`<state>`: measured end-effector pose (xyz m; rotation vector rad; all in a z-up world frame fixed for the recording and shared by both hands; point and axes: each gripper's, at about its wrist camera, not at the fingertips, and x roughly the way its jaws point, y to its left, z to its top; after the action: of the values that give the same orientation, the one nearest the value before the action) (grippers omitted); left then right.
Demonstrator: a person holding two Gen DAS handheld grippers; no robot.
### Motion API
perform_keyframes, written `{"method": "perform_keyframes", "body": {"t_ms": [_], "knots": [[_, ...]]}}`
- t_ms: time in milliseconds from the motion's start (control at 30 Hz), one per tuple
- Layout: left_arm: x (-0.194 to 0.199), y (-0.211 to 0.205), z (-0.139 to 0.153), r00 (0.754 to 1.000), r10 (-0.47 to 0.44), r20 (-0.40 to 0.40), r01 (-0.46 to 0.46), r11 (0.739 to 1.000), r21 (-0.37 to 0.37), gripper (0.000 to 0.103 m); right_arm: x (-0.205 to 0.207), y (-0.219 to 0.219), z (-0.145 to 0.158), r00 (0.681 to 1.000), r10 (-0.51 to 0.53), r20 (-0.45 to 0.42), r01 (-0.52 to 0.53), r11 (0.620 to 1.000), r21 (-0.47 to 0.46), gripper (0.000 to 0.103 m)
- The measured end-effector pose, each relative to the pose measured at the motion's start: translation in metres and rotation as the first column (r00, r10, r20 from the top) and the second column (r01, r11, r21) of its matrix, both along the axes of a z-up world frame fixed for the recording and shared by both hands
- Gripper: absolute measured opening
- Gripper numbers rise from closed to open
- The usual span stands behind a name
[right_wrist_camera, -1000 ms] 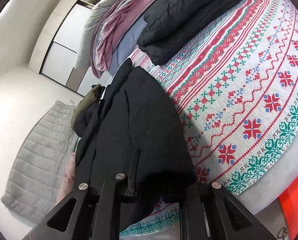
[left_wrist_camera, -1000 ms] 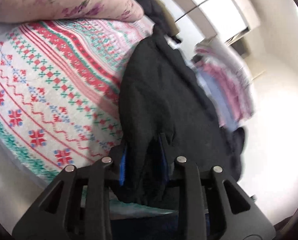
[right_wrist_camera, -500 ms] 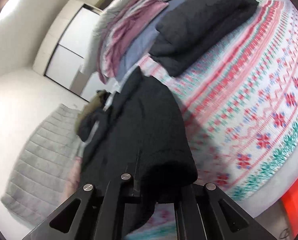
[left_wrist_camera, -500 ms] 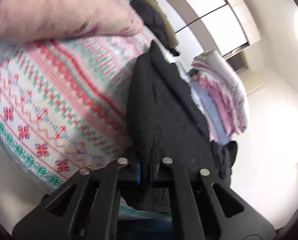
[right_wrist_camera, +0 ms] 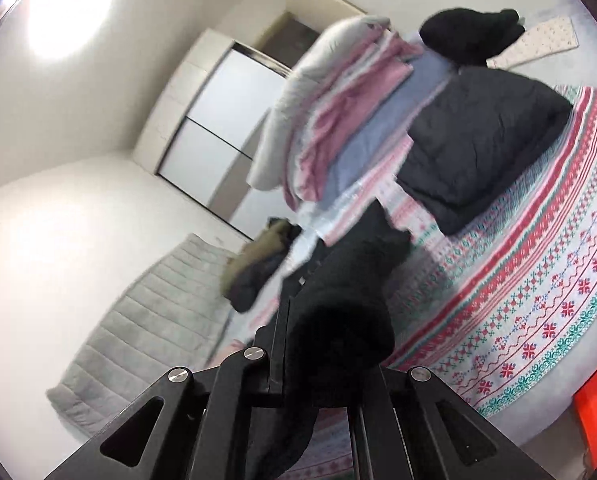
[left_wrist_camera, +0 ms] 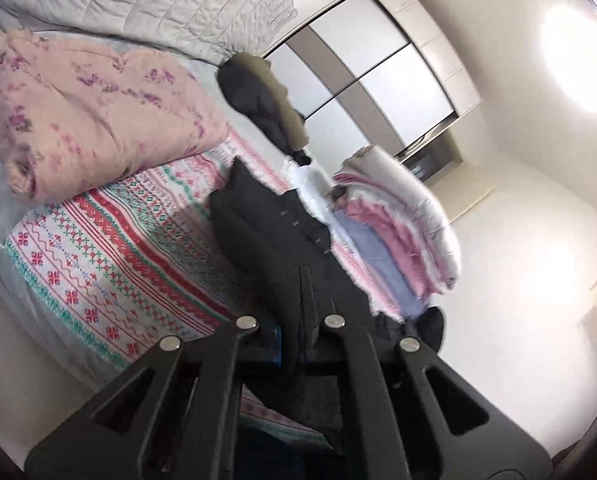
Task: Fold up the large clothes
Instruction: 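Carry the hem over toward the collar with both grippers and lower it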
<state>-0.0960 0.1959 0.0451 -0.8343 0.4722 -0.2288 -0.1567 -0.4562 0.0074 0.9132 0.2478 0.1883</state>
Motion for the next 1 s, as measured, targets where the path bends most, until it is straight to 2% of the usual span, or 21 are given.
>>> {"method": "perform_keyframes", "body": {"t_ms": [133, 200, 267, 333, 400, 467, 600, 700, 1000], "knots": [[-0.032, 0.004, 0.024, 0.999, -0.001, 0.035, 0.001, 1.0, -0.018, 0.006, -0.033, 0.001, 0.025, 0.997, -0.001, 0.083, 0.001, 1.0, 0.001, 0.006], [-0.045, 0.004, 0.036, 0.998, 0.021, 0.056, -0.022, 1.0, 0.008, 0.007, -0.048, 0.004, 0.037, 0.993, 0.0, 0.122, 0.003, 1.0, -0.02, 0.006], [-0.043, 0.006, 0.037, 0.999, 0.043, 0.031, -0.044, 0.999, 0.031, 0.007, -0.053, 0.004, 0.044, 0.993, 0.005, 0.121, 0.001, 0.999, -0.051, 0.006], [-0.022, 0.012, 0.023, 0.998, 0.036, -0.046, -0.035, 0.999, 0.007, 0.007, -0.04, 0.001, 0.038, 0.998, 0.004, 0.059, -0.001, 0.999, -0.054, 0.006], [0.0, 0.018, 0.006, 0.993, 0.025, -0.117, -0.03, 0.999, -0.04, 0.007, -0.022, -0.004, 0.022, 1.0, 0.015, 0.002, -0.015, 1.0, -0.01, 0.006], [0.019, 0.019, -0.005, 0.987, 0.03, -0.159, -0.038, 0.998, -0.044, 0.007, -0.008, -0.007, 0.011, 0.999, 0.028, -0.03, -0.027, 0.999, 0.024, 0.006], [0.047, 0.021, -0.011, 0.981, 0.04, -0.188, -0.052, 0.997, -0.06, 0.007, 0.019, -0.01, 0.003, 0.999, 0.018, -0.045, -0.017, 0.999, 0.041, 0.006], [0.072, 0.02, -0.002, 0.978, 0.039, -0.206, -0.054, 0.996, -0.065, 0.007, 0.041, -0.015, 0.006, 0.999, 0.009, -0.049, -0.007, 0.998, 0.056, 0.006], [0.155, 0.008, 0.003, 0.961, 0.039, -0.273, -0.045, 0.999, -0.015, 0.008, 0.119, -0.018, 0.003, 0.995, 0.007, -0.104, -0.001, 0.998, 0.058, 0.006]]}}
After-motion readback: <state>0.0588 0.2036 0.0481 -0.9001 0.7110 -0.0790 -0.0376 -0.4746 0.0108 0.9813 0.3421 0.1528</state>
